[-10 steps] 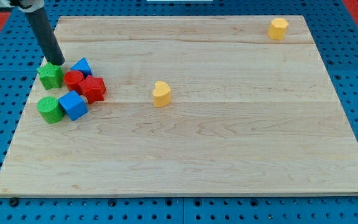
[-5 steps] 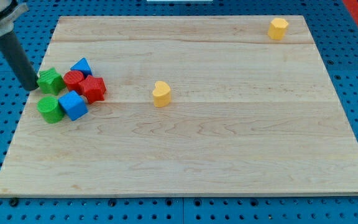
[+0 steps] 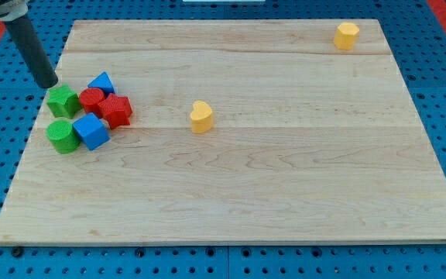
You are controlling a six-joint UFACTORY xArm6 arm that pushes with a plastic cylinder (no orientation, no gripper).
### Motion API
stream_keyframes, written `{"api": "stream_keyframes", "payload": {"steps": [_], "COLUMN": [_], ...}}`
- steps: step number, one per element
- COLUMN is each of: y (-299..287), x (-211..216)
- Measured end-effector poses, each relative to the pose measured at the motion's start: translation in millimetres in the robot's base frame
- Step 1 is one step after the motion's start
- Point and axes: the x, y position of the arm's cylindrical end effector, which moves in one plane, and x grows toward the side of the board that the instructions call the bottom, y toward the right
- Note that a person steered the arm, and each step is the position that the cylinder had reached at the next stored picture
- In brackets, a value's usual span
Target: Place the green star above the green circle
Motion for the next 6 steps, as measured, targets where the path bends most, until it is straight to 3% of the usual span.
{"api": "stream_keyframes", "payload": {"steps": [2,4,6], "y": [3,5,38], "x": [24,-2,25]}}
